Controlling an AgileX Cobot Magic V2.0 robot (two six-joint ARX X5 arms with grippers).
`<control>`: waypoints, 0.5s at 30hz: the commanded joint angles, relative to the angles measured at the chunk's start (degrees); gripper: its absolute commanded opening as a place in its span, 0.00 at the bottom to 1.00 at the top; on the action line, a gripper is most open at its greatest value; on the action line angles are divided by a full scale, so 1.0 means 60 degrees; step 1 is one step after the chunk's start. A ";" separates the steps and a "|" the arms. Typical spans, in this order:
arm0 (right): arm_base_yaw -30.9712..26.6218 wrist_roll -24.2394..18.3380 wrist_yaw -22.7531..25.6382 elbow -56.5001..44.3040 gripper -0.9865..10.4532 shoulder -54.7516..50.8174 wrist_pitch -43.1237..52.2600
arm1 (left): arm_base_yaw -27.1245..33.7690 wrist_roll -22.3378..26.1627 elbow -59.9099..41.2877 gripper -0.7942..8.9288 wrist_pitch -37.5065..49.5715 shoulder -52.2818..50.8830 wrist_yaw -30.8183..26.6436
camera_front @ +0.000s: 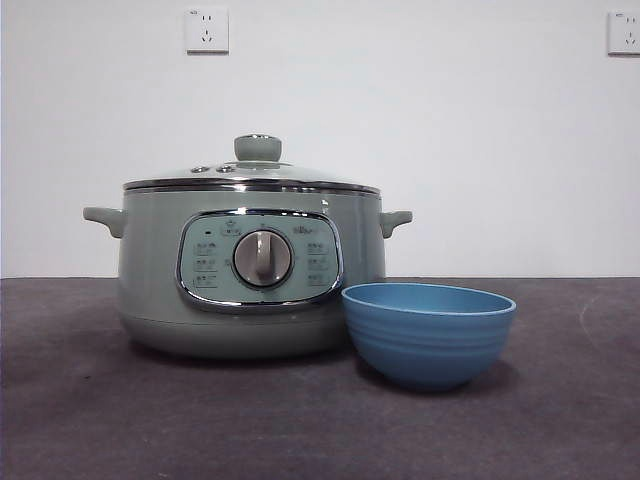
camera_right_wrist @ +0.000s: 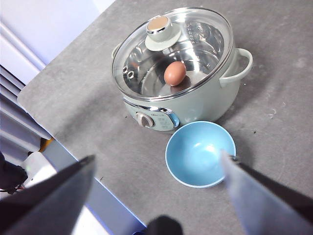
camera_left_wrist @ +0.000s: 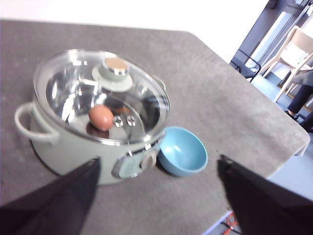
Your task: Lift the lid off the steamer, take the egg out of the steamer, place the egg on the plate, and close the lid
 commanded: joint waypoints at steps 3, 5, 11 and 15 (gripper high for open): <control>0.0022 0.0087 -0.0025 0.0033 0.61 -0.0007 0.0029 | -0.0077 0.0058 0.0069 0.57 0.0721 0.0616 0.0018; 0.0022 0.0087 -0.0025 0.0033 0.61 -0.0004 0.0033 | -0.0240 0.0069 0.0233 0.57 0.0922 0.1045 0.0007; 0.0022 0.0087 -0.0018 0.0033 0.61 -0.0004 0.0033 | -0.0980 0.0102 0.1002 0.57 0.2084 0.2583 -0.0135; 0.0022 0.0087 -0.0022 0.0033 0.61 -0.0004 0.0033 | -0.1712 0.0142 0.1643 0.57 0.2696 0.3778 -0.0958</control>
